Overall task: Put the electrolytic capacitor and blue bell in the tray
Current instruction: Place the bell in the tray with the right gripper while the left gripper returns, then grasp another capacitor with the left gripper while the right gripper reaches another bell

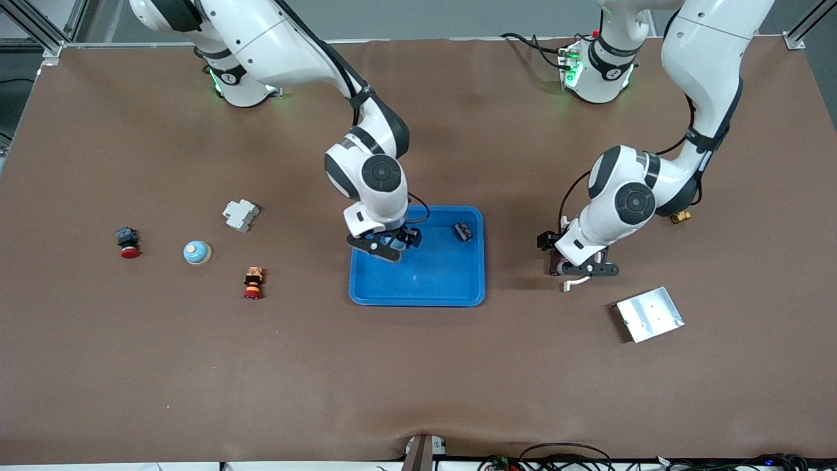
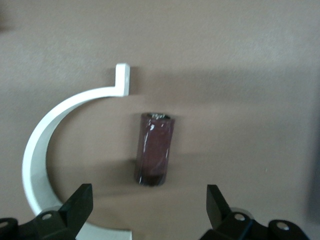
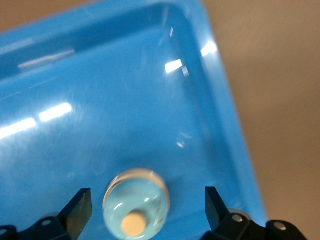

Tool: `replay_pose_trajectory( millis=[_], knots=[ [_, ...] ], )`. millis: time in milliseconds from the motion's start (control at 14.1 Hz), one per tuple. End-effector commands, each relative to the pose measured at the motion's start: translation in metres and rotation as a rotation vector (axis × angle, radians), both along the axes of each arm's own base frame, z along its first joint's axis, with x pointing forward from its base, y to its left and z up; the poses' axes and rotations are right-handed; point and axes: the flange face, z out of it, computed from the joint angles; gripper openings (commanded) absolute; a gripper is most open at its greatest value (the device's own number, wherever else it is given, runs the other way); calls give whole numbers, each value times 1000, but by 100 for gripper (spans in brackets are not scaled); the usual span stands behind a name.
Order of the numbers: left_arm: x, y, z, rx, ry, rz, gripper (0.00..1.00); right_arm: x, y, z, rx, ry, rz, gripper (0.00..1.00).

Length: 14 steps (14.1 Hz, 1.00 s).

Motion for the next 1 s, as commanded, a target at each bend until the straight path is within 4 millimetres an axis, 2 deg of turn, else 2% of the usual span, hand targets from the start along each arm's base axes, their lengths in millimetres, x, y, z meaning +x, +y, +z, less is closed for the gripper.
replay_pose_trajectory(
  millis=[0,142,356,498,711,782,924],
  knots=[
    [10,-6,-6,-18,-30,-2,100,15,-31,18,-21,17,73,100],
    [10,-6,-15,-24,-33,-1,100,22,-64,31,-31,17,142,100],
    [12,-4,-24,-37,-58,2,100,36,-137,47,-53,15,269,100],
    [12,-3,-28,-38,-58,5,100,40,-192,59,-42,3,342,100],
    [13,-1,-29,-37,-58,5,100,45,-272,66,-31,-9,428,100],
    [13,-1,-29,-37,-58,5,94,45,-292,68,-30,-12,456,100],
    [14,-1,-28,-37,-61,7,71,44,-327,72,-29,-11,502,100]
  ],
)
